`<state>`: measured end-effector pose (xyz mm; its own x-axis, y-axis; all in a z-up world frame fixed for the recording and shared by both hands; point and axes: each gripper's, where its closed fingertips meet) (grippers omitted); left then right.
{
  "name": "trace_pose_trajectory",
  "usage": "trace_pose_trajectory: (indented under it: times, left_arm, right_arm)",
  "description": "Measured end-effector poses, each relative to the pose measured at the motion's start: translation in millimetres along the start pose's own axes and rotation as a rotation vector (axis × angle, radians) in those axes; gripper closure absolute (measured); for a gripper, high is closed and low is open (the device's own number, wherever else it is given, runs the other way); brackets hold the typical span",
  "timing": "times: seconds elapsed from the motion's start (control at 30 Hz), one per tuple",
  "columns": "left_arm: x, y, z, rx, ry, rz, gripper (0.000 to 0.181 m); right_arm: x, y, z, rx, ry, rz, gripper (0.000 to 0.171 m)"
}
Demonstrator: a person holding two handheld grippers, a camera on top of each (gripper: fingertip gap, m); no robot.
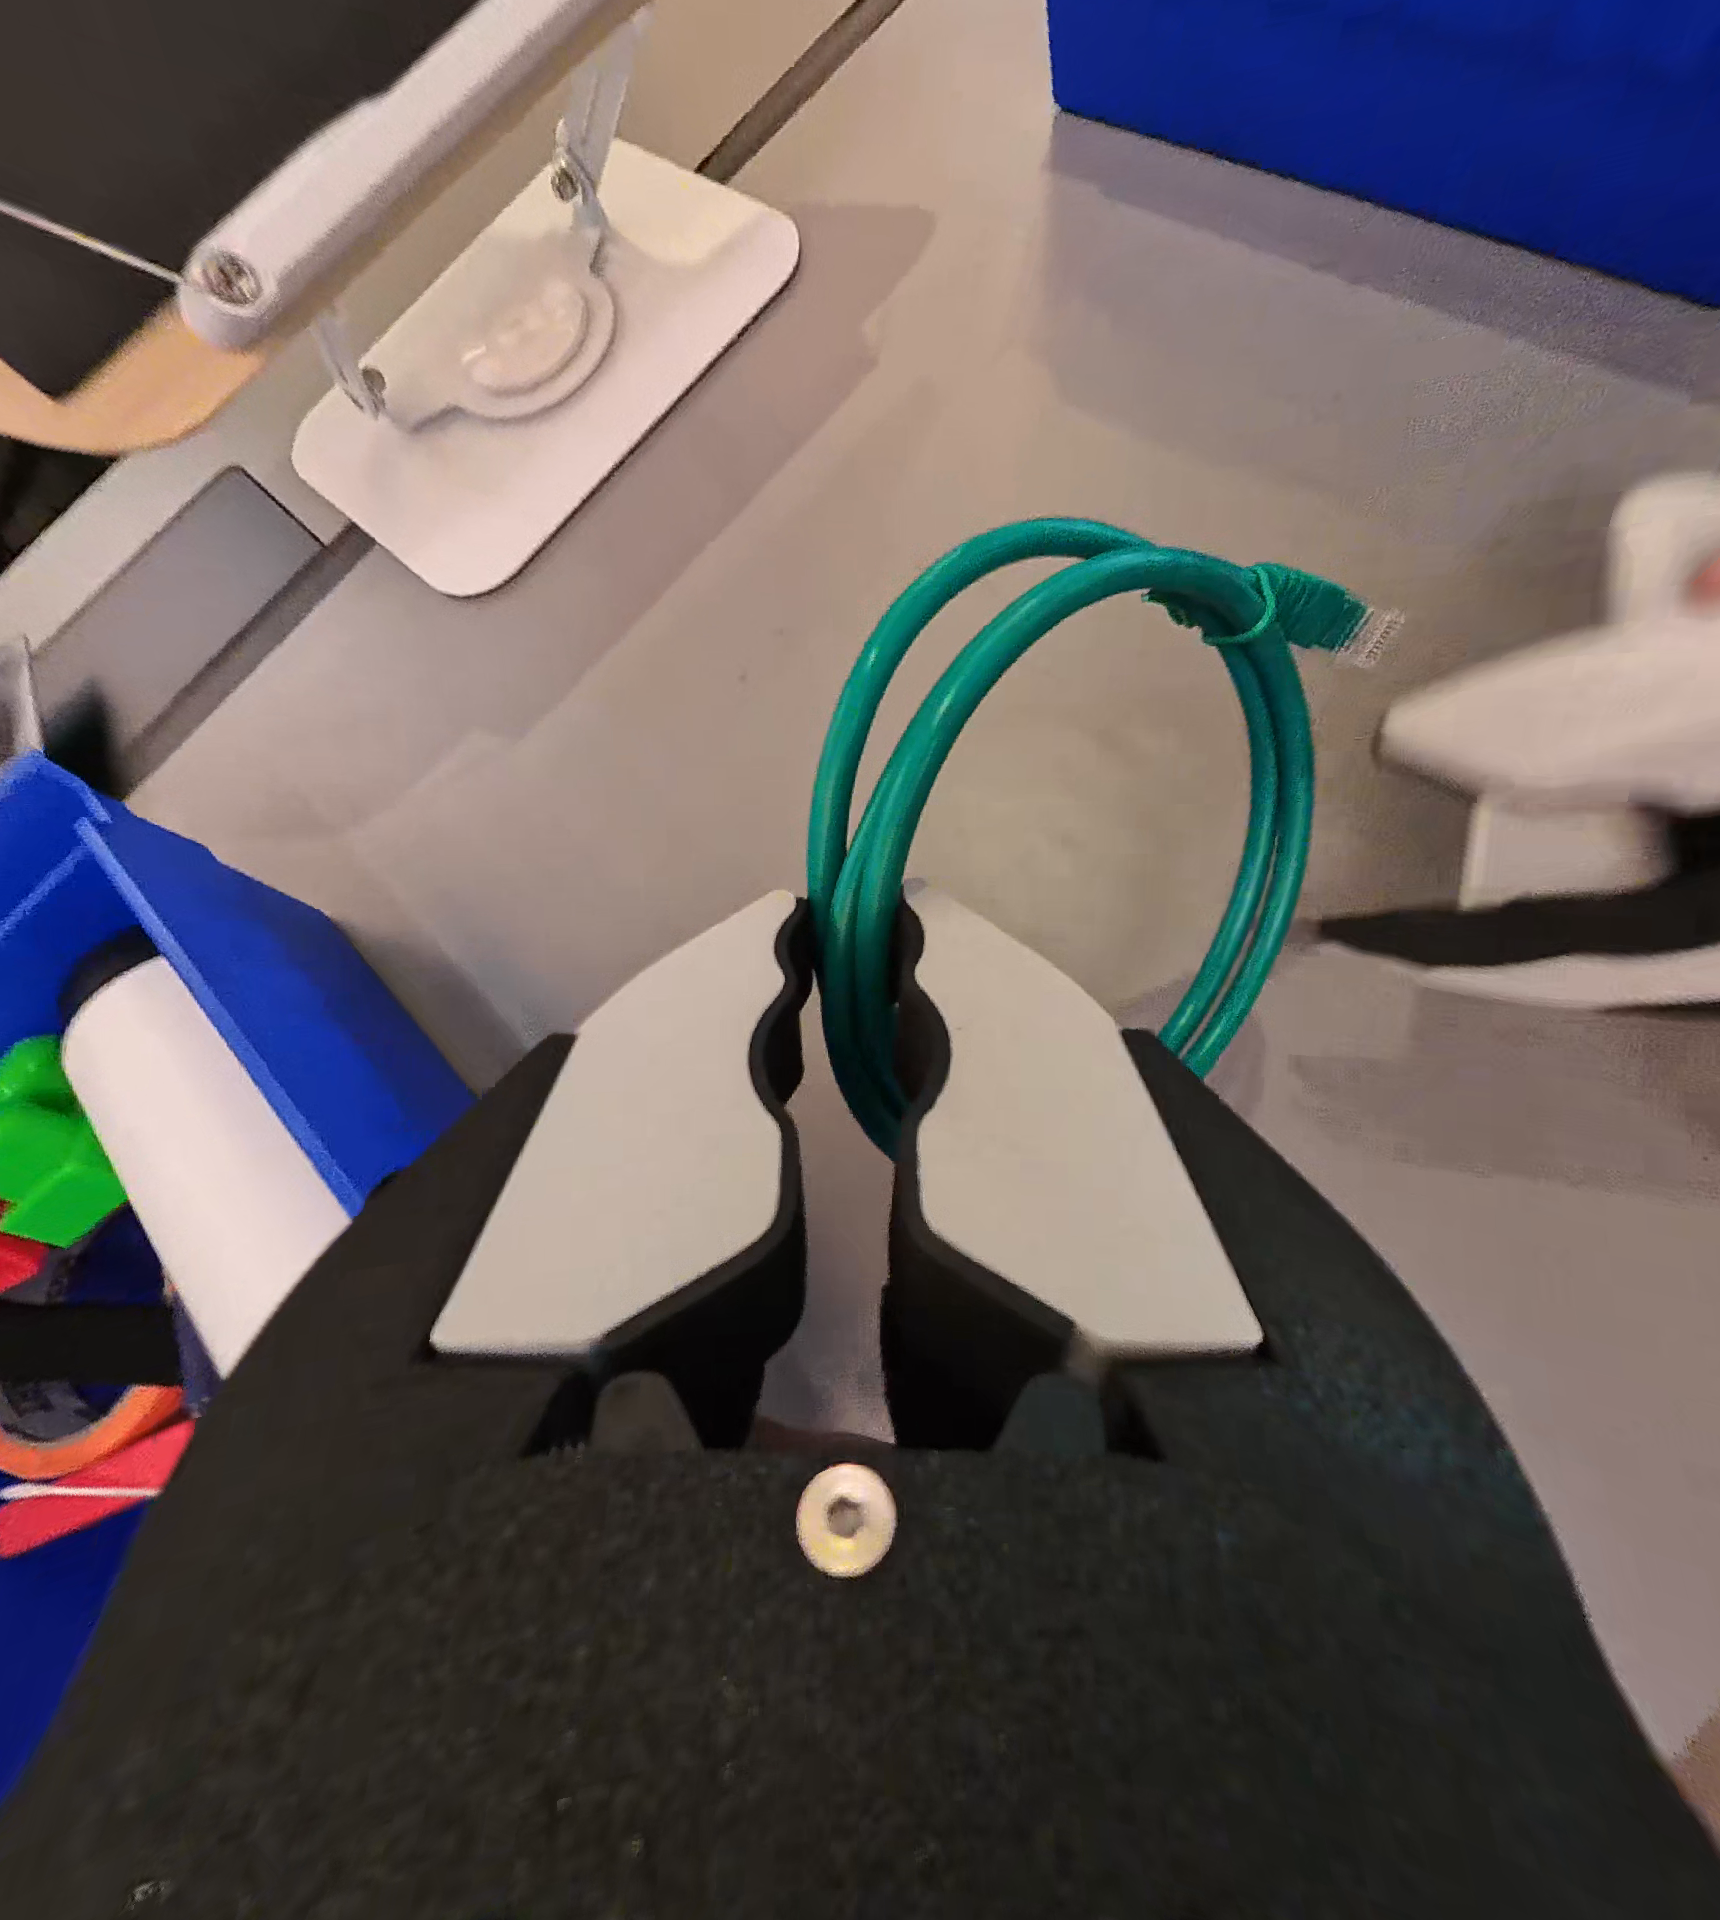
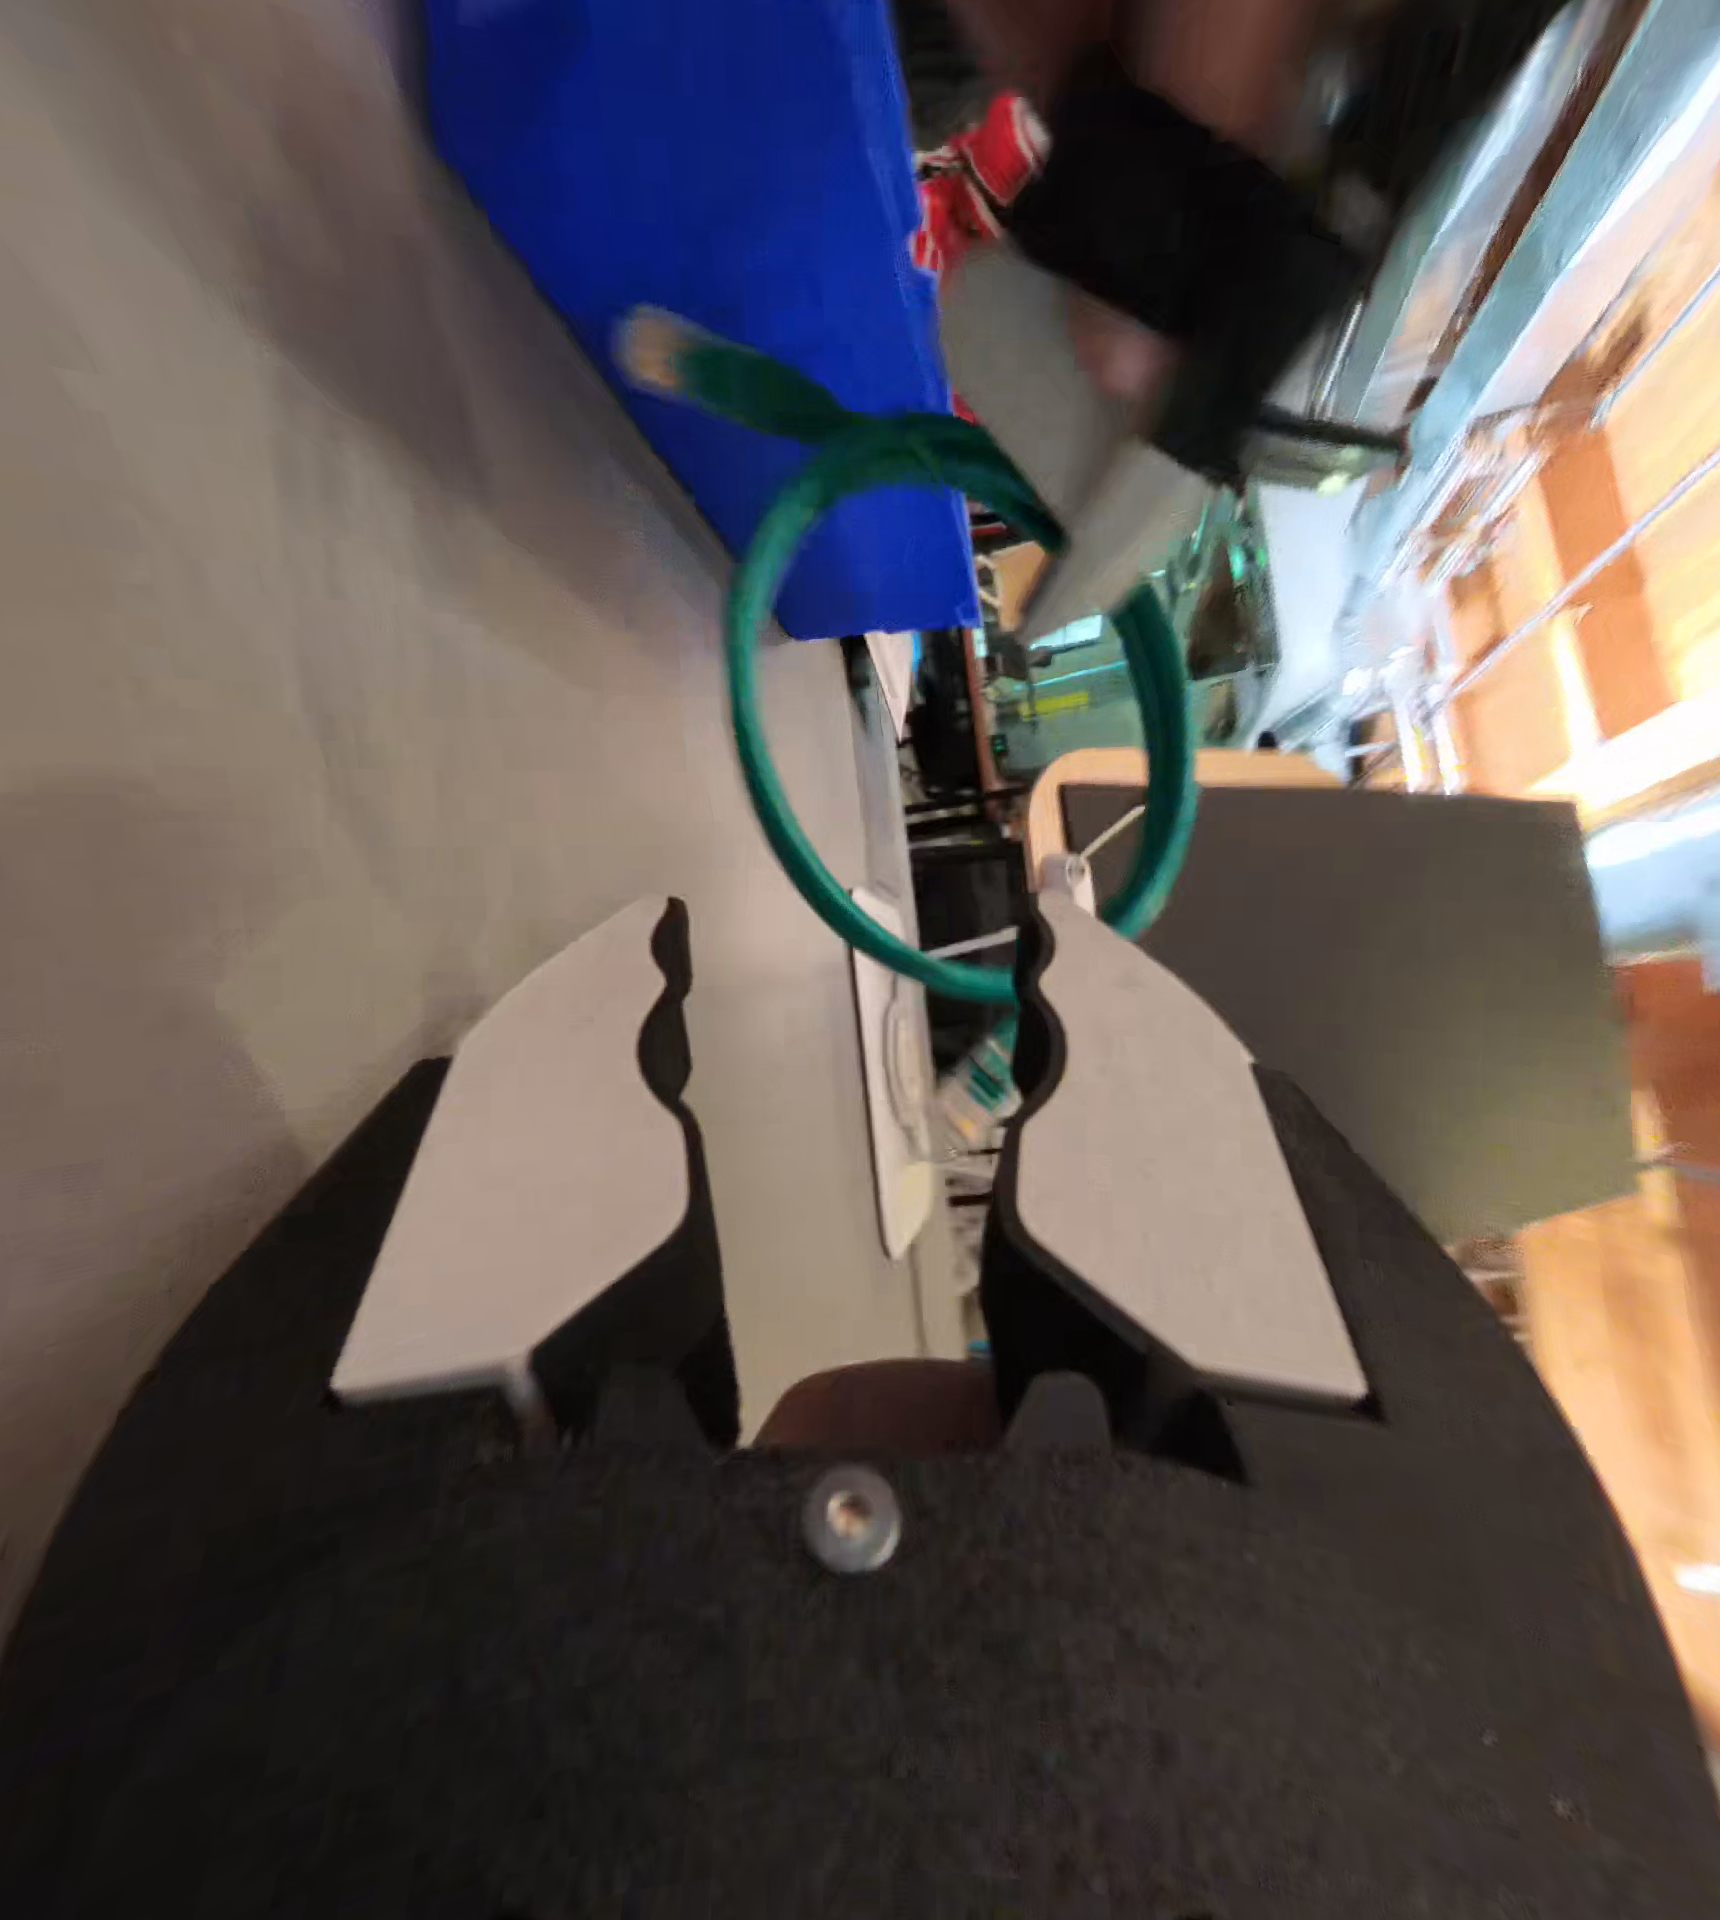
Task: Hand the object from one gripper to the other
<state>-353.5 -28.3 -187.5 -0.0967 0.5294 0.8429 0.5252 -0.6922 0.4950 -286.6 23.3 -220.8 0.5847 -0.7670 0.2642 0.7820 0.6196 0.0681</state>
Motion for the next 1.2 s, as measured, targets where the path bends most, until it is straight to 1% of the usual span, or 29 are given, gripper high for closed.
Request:
trace_pose_trajectory:
  times: [0.07,0.2,0.23,0.27,0.3,0.47,0.5,0.53,0.57,0.63,0.7,0.77,0.83,0.9,0.93,1.0,1.07,1.1,1.13,1.2]
  left_arm:
    - [-0.3,0.5,2.2,0.000,0.034,-0.018,0.169]
    - [-0.7,3.0,8.9,-0.011,0.072,-0.045,0.169]
    - [0.1,3.9,10.7,-0.016,0.080,-0.044,0.169]
    - [-0.3,4.7,11.8,-0.018,0.087,-0.050,0.169]
    - [-0.6,5.2,12.0,-0.017,0.086,-0.054,0.169]
    - [6.9,4.5,13.0,-0.028,0.114,0.007,0.168]
    - [9.2,5.2,13.2,-0.028,0.127,0.025,0.166]
    - [11.8,7.5,11.5,-0.009,0.153,0.041,0.157]
    - [15.4,13.5,9.0,0.029,0.203,0.049,0.143]
    - [41.6,38.5,8.9,0.075,0.323,0.152,0.140]
    - [61.8,70.9,4.7,0.152,0.339,0.289,0.140]
    - [59.2,92.2,7.2,0.215,0.350,0.375,0.140]
    - [39.6,97.8,23.7,0.205,0.376,0.415,0.140]
    - [7.5,92.2,42.6,0.204,0.406,0.425,0.140]
    - [-8.3,86.8,51.4,0.200,0.396,0.419,0.143]
    - [-35.1,74.8,59.2,0.215,0.320,0.356,0.144]
    - [-42.8,64.9,61.5,0.201,0.273,0.303,0.144]
    - [-39.6,61.9,62.7,0.186,0.272,0.313,0.144]
    - [-35.3,59.8,64.8,0.167,0.275,0.332,0.144]
    - [-32.6,54.8,70.4,0.128,0.266,0.338,0.144]
  right_arm:
    - [10.3,-10.0,-19.3,0.030,0.086,-0.007,0.117]
    - [8.6,-29.3,-23.1,-0.013,0.182,-0.081,0.121]
    - [9.8,-31.5,-19.4,-0.043,0.193,-0.085,0.135]
    - [12.8,-31.6,-12.9,-0.087,0.211,-0.081,0.161]
    - [17.4,-31.1,-10.4,-0.096,0.231,-0.063,0.165]
    - [20.9,-29.0,-6.7,-0.100,0.216,-0.049,0.167]
    - [20.3,-28.6,-5.9,-0.098,0.215,-0.041,0.167]
    - [19.5,-27.8,-4.7,-0.094,0.206,-0.031,0.166]
    - [17.9,-26.7,-2.5,-0.092,0.196,-0.026,0.166]
    - [12.8,-22.4,3.3,-0.073,0.136,-0.008,0.167]
    - [3.4,-15.2,10.7,-0.033,0.037,0.012,0.166]
    - [-13.0,-2.6,29.6,-0.049,-0.022,0.004,0.166]
    - [-29.3,13.8,48.3,-0.015,-0.137,0.021,0.166]
    - [-53.6,36.1,80.4,0.007,-0.249,-0.005,0.166]
    - [-68.3,50.5,104.5,-0.008,-0.295,-0.031,0.166]
    - [-98.9,83.3,150.9,-0.008,-0.431,-0.083,0.166]
    - [-141.7,118.4,183.0,0.014,-0.581,-0.208,0.166]
    - [-168.1,134.7,190.4,0.024,-0.636,-0.288,0.166]
    - [-196.3,148.3,187.3,0.066,-0.693,-0.377,0.165]
    - [-257.1,169.0,167.7,0.157,-0.717,-0.588,0.165]
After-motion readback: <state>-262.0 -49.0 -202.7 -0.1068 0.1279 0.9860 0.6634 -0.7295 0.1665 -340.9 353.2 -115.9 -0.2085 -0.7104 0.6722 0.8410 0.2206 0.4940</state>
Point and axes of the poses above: each gripper's, where its closed fingertips meet, y back along the fingers, x out of its top, z = x × y across the jaws, and after that the axes turned 12 degrees about z, right-handed
